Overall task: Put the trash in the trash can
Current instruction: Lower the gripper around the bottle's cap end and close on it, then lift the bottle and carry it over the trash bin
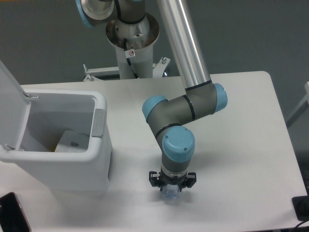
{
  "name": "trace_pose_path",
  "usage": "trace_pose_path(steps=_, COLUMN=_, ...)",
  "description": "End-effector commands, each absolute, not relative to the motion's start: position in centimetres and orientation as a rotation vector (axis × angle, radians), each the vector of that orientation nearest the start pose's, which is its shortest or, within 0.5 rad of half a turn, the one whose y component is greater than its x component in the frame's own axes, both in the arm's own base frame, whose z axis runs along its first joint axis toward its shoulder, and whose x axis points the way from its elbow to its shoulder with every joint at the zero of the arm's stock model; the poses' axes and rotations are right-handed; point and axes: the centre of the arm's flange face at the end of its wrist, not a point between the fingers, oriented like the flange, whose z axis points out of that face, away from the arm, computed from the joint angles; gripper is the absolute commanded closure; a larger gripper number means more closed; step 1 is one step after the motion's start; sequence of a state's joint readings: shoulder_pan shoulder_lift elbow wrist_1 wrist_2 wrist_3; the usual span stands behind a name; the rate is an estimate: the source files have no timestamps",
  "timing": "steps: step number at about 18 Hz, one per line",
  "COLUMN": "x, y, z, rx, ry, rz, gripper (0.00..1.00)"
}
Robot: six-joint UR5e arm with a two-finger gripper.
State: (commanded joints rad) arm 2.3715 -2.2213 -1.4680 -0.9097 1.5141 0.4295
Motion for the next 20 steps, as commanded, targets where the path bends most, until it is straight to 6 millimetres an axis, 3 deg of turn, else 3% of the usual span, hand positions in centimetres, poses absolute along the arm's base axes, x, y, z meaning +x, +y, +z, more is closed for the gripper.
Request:
trace_pose_path(steps=5, x=-41.1, y=58.4, z=24.9, rx=-2.923, ry=-0.529, rz=0.066, gripper=0.36)
trace_pose_path(steps=8, x=-42.2, y=57.2, z=28.9, rx=-2.85, ry=-0.545, rz=0.078, gripper=0.36)
trace_pose_path(steps=11, x=-43.5, y=55.8, z=35.3, rx=-2.69, ry=-0.557, rz=0.021, gripper=0.36)
trace_pose_path(steps=15, x=-45.4, y=54.7, z=45.5, rx=-2.399, ry=-0.642, rz=0.018, gripper=0.36)
trace_pose_path(steps=20, x=-44.6, y=55.3, z=53.6, rx=-2.232, ry=-0.694, rz=0.02, gripper=0.36)
